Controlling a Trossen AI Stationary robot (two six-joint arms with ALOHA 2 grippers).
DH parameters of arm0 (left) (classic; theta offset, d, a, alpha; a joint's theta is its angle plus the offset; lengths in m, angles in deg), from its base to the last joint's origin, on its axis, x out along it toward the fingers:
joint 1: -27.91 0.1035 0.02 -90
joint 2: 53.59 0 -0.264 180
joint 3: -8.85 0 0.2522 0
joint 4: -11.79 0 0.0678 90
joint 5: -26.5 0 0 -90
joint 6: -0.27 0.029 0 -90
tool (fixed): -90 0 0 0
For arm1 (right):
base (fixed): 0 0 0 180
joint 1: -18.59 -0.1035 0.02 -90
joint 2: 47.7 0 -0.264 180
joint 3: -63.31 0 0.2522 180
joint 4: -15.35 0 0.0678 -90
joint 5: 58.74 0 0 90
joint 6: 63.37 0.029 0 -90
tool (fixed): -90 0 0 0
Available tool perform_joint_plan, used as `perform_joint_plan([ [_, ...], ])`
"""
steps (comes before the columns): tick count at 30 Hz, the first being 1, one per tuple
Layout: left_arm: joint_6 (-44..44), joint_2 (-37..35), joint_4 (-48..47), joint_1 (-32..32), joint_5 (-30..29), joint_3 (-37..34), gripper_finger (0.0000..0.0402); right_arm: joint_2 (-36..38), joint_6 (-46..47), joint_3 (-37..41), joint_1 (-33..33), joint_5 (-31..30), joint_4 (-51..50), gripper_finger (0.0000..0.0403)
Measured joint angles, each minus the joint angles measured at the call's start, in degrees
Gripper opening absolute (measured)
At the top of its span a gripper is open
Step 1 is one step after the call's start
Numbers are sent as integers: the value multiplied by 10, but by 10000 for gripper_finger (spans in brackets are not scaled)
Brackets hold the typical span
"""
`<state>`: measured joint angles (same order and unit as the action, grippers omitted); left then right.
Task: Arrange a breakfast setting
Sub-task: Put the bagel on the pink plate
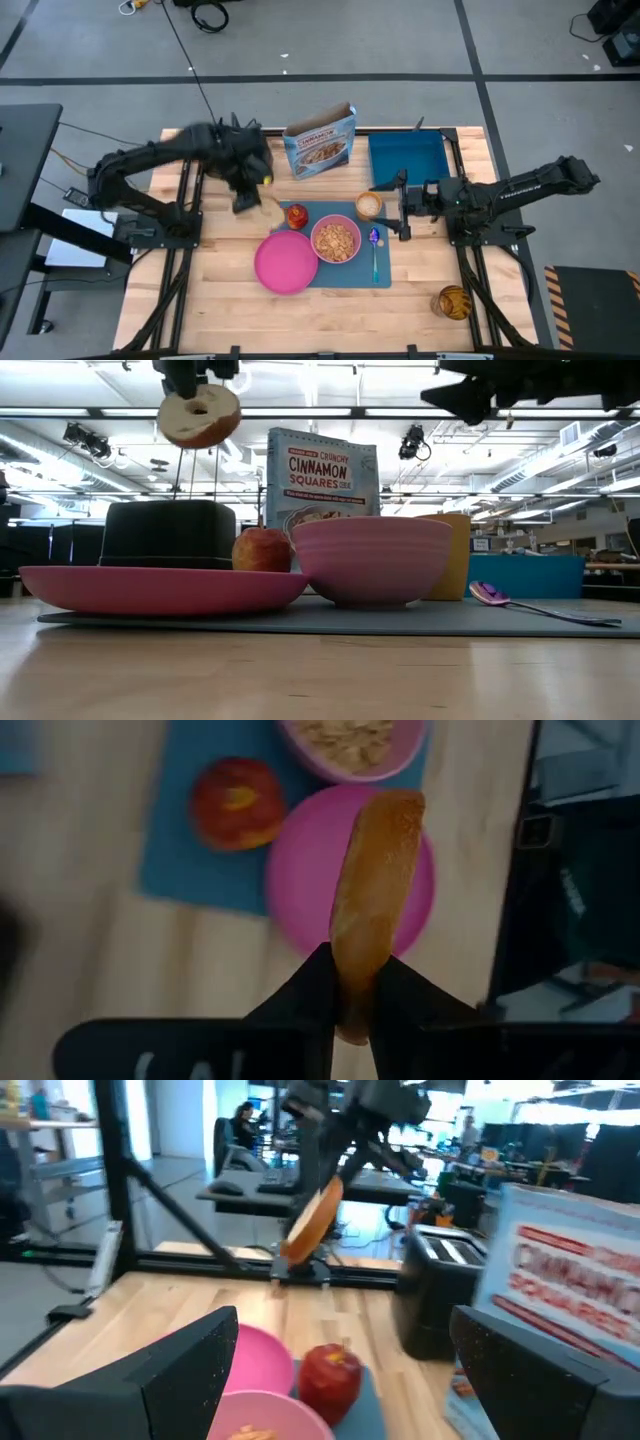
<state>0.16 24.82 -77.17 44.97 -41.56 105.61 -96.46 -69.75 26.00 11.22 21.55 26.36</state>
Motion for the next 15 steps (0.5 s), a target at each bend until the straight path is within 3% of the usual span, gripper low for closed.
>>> perform_joint_plan([
  [4, -113, -18, 159, -86, 4, -119, 45, 0, -10, 0, -58, -51, 1, 373],
  [9, -230, -6, 313, -178, -1, -215, 45, -10, -2, 0, -101, -90, 8, 373],
  [15, -330, 3, 421, -228, -1, -302, 45, -49, 4, 0, -128, -101, 56, 373],
])
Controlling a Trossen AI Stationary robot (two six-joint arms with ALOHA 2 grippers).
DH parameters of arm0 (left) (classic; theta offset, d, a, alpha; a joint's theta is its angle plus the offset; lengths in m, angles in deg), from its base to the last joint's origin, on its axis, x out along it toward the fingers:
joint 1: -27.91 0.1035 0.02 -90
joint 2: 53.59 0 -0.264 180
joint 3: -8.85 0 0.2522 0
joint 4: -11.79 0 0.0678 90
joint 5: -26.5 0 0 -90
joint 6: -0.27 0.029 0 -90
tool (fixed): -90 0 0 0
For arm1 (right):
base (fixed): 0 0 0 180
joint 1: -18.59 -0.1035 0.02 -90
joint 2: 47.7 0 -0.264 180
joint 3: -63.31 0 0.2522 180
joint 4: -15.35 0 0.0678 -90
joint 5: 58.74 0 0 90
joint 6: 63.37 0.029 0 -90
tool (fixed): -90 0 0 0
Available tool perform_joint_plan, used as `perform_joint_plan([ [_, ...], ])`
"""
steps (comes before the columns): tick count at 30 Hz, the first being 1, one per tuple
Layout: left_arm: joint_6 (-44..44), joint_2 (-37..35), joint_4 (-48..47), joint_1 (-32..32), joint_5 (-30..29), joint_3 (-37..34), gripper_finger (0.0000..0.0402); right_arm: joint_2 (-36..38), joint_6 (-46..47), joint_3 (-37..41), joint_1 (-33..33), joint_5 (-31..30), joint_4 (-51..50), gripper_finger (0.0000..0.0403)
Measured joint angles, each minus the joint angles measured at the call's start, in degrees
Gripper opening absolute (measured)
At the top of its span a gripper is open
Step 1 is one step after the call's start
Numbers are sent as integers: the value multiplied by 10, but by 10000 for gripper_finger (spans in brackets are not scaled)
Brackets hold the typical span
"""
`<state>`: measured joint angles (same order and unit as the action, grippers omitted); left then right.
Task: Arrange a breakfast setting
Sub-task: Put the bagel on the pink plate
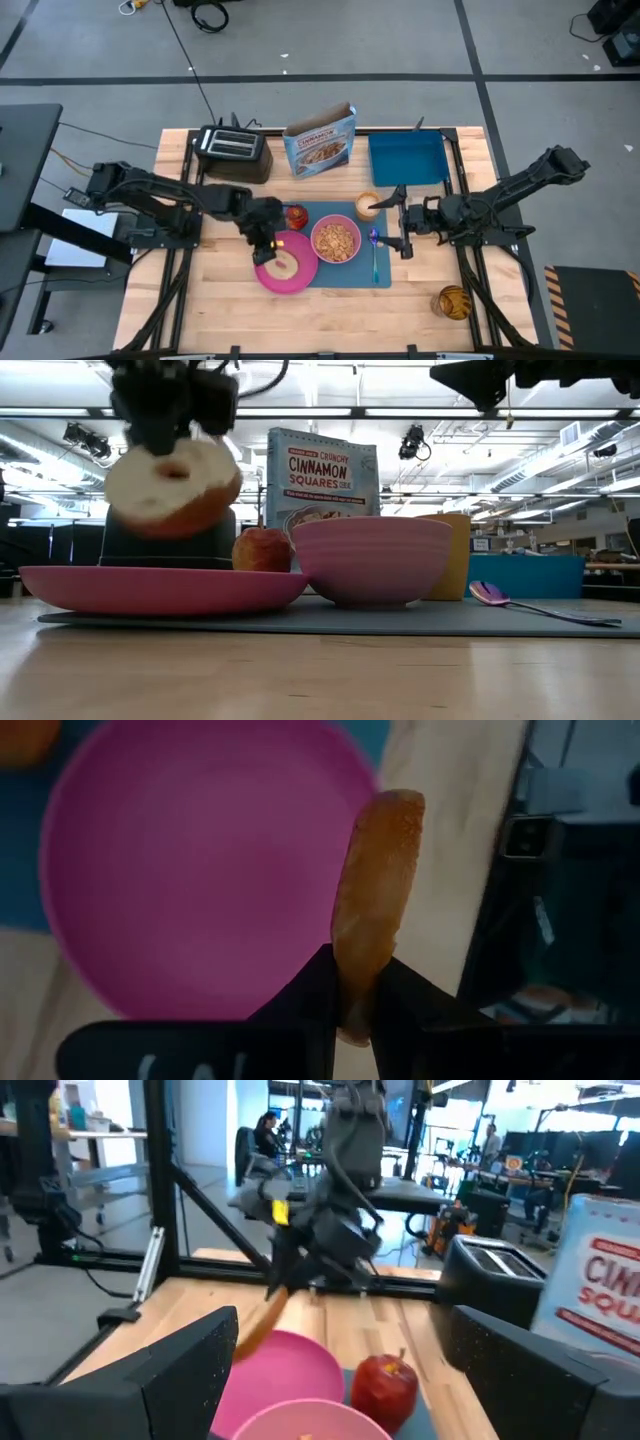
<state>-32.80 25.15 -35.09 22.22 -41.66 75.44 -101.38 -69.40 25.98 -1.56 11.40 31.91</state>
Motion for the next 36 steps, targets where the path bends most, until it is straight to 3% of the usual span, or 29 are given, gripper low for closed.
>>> perform_joint_plan([
  [10, -70, 0, 160, -2, -4, -111, 45, -82, 35, 0, -12, 26, 80, 373],
  [16, -68, 0, 158, -4, -8, -114, 46, -104, 55, -7, -12, 34, 84, 374],
  [23, -63, 4, 139, -2, -56, -113, 58, -107, 47, -26, -12, 36, 56, 382],
  [36, -23, 4, 134, -1, -50, -113, 163, -103, 26, -26, -11, 32, 48, 385],
])
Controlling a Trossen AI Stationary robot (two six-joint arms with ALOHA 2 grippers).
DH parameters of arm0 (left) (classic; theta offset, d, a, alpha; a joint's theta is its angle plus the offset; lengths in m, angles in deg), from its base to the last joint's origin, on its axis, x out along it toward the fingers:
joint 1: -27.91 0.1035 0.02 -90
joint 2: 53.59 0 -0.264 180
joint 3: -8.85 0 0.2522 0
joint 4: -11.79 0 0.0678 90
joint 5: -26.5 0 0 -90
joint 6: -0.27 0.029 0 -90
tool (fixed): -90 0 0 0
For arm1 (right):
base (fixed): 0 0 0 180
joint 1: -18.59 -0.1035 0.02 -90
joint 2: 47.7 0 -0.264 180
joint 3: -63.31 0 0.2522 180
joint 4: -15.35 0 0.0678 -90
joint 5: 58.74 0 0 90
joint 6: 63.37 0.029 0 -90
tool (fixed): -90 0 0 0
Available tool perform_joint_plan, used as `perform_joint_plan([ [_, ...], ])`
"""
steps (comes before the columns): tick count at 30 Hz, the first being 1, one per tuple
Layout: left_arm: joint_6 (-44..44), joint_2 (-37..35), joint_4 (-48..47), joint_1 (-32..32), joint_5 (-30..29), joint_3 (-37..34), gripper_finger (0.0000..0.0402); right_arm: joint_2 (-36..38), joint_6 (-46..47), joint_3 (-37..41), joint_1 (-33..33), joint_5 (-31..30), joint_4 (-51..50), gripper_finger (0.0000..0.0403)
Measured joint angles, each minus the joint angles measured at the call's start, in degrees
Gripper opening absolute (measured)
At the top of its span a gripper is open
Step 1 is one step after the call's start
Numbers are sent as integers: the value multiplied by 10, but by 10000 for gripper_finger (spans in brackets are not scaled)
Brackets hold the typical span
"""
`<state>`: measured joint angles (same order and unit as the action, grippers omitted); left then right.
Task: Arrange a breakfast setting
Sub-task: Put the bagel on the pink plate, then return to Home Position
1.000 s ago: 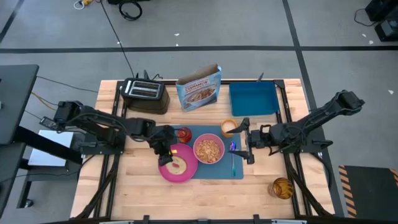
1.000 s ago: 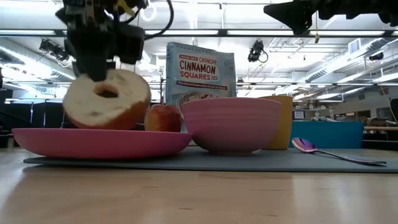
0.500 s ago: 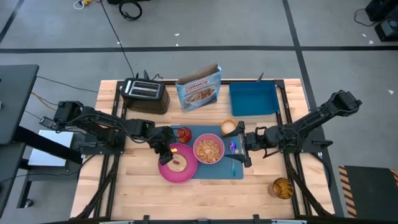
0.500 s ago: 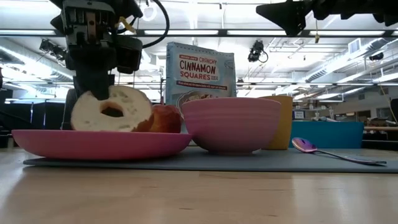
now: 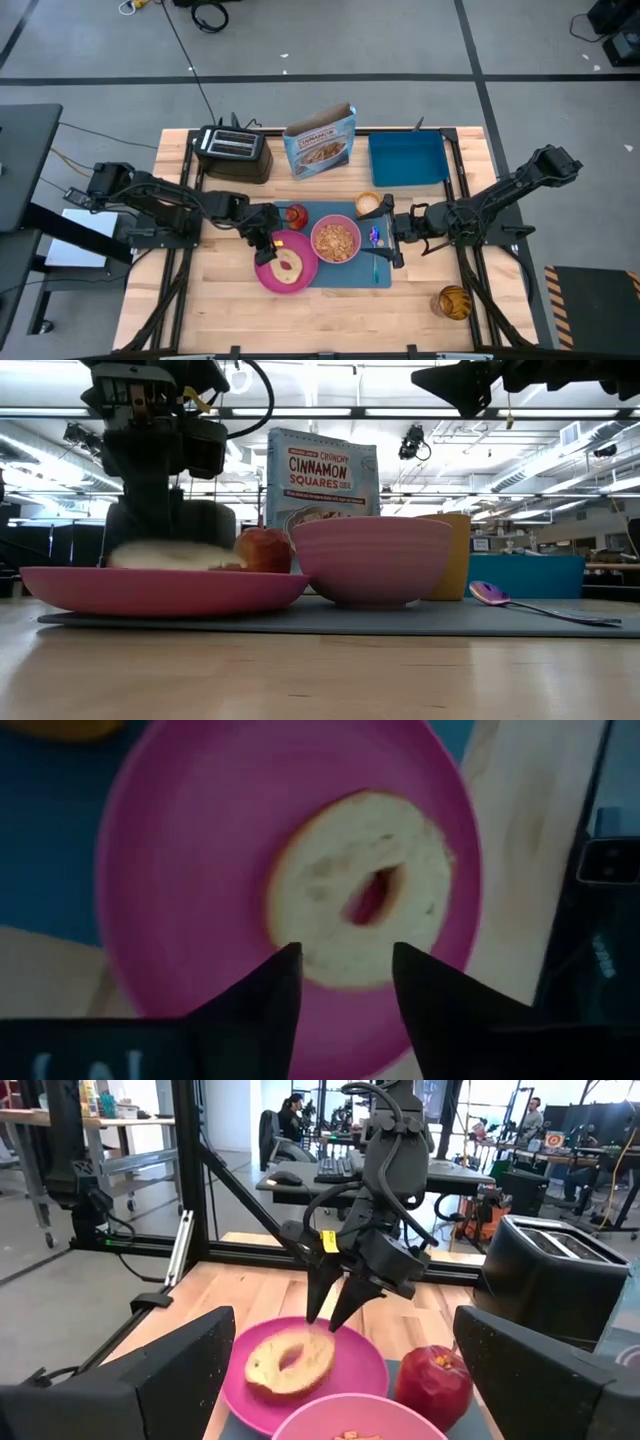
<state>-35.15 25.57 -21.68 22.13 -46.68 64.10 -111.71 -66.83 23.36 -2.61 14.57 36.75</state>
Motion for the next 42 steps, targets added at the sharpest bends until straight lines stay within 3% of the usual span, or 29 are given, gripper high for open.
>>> perform_joint_plan([
  [3, 6, -1, -39, 15, -2, 3, 174, 0, 0, 0, 2, -2, 0, 385],
  [7, 47, -2, -161, 38, -3, 39, 175, 13, 14, 0, 25, 8, -24, 385],
  [10, 83, -23, -167, 42, -23, 69, 170, 49, 48, 0, 60, 71, -54, 383],
  [14, 157, -59, -44, 42, -46, 76, 159, 102, 76, 0, 120, 153, -97, 366],
  [20, 251, -71, 261, 51, -119, 7, 146, 125, 55, 12, 175, 149, -146, 301],
  [24, 292, -75, 397, 76, -148, -56, 142, 126, 47, 35, 184, 135, -143, 233],
  [27, 323, -114, 452, 102, -145, -89, 142, 150, 35, 47, 194, 134, -148, 179],
  [33, 332, -222, 461, 157, -145, -169, 142, 221, 18, 69, 224, 135, -184, 92],
  [42, 330, -374, 524, 175, -158, -296, 142, 343, 37, 184, 237, 153, -125, 19],
])
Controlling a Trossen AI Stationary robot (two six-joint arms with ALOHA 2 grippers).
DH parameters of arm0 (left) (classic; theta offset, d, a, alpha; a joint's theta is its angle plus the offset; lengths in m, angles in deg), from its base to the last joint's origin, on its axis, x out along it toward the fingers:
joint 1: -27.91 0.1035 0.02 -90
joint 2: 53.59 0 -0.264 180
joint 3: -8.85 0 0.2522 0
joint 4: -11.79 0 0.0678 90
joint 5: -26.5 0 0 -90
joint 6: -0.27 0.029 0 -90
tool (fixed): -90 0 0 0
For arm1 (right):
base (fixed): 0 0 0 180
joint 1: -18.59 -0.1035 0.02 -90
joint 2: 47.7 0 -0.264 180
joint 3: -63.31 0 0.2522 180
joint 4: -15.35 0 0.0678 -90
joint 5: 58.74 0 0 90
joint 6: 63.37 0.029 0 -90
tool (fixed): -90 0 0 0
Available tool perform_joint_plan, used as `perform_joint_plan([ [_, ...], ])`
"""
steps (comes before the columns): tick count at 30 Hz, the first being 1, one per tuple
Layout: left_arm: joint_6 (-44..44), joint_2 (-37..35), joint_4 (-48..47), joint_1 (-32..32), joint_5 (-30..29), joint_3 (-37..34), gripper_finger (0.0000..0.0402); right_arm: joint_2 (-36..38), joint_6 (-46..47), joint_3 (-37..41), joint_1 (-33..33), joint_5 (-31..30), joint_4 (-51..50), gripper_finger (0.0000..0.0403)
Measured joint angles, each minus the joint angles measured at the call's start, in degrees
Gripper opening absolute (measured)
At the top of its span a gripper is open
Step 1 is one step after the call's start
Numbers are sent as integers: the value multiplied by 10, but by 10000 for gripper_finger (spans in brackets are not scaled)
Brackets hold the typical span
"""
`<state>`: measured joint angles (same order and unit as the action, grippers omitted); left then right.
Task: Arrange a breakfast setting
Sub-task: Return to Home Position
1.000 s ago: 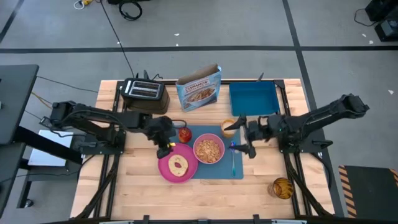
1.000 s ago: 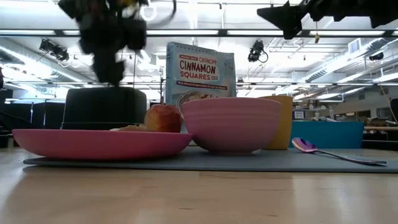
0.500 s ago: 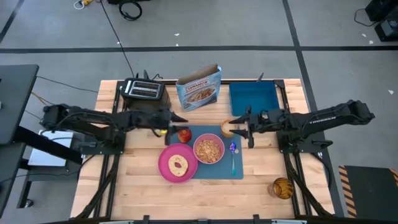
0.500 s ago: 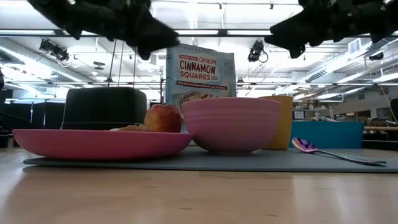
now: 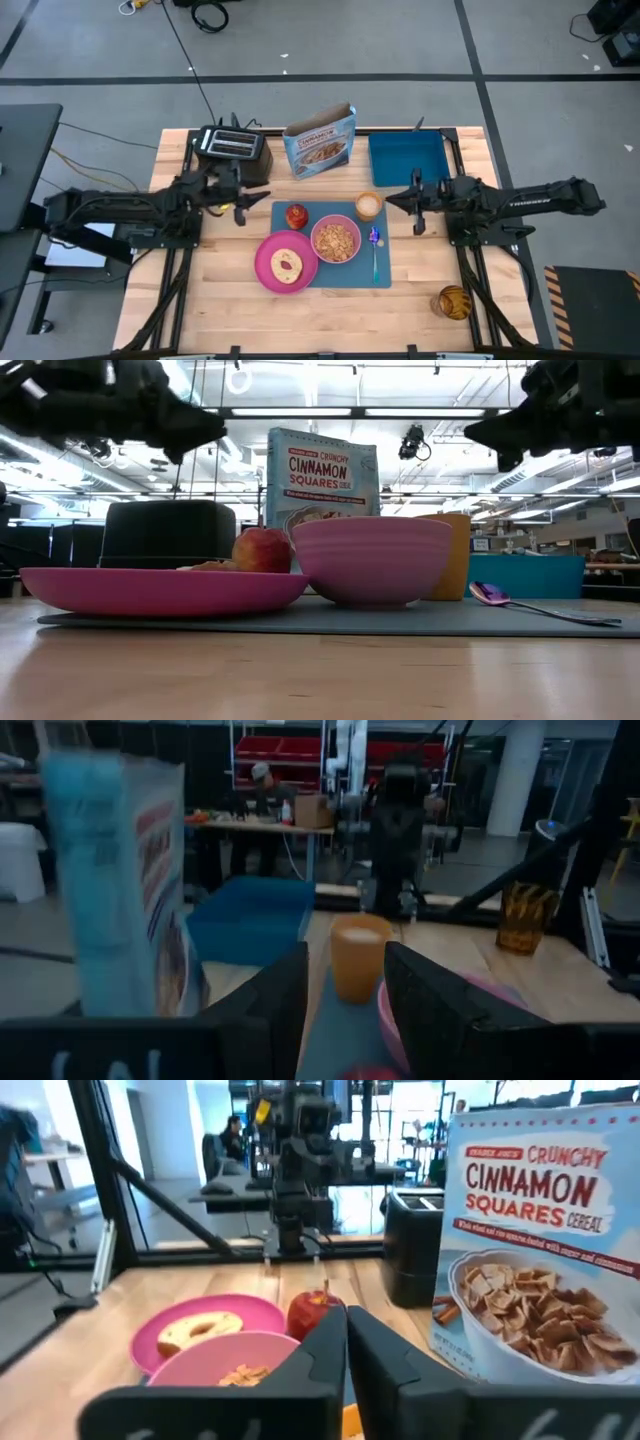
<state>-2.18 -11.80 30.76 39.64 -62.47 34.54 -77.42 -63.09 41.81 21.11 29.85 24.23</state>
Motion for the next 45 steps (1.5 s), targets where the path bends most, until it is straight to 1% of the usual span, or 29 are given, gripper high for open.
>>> perform_joint_plan([
  [3, -8, -36, 2, 0, -10, -34, 142, 45, 10, -2, 0, -7, -62, 7],
  [6, -9, -69, 5, 0, -23, -60, 142, 93, 12, -3, 0, -16, -133, 9],
  [9, -7, -103, 4, 0, -25, -82, 142, 139, 23, -3, 0, -8, -183, 14],
  [12, -1, -139, 7, 0, -24, -108, 142, 183, 32, -3, -1, 3, -224, 10],
  [15, -4, -171, -18, 0, -23, -114, 142, 231, 32, 2, -6, 7, -242, 6],
  [19, 3, -196, -20, 1, 1, -114, 142, 297, 36, 52, -12, 21, -223, 8],
  [20, 5, -202, -20, 1, 5, -114, 142, 295, 43, 67, -13, 29, -201, 8],
  [24, 1, -220, -24, 1, 29, -115, 141, 291, 62, 74, -13, 46, -212, 7],
  [28, 1, -229, -38, 0, 37, -115, 135, 296, 41, 74, -13, 66, -207, 7],
  [30, -2, -228, -46, 0, 38, -115, 120, 288, 46, 74, -13, 58, -211, 8],
  [32, -13, -228, -64, 0, 38, -115, 95, 280, 44, 74, -13, 47, -210, 10],
  [37, -18, -232, -91, 0, 38, -115, 16, 266, -5, 74, -13, 22, -211, 18],
  [39, -9, -238, -99, 0, 38, -115, 9, 263, -17, 74, -13, 21, -211, 18],
  [42, 1, -253, -119, 1, 34, -115, 13, 264, -17, 74, -13, 21, -210, 17],
  [45, -1, -280, -146, 1, -15, -115, 8, 264, -15, 74, -13, 21, -210, 17],
])
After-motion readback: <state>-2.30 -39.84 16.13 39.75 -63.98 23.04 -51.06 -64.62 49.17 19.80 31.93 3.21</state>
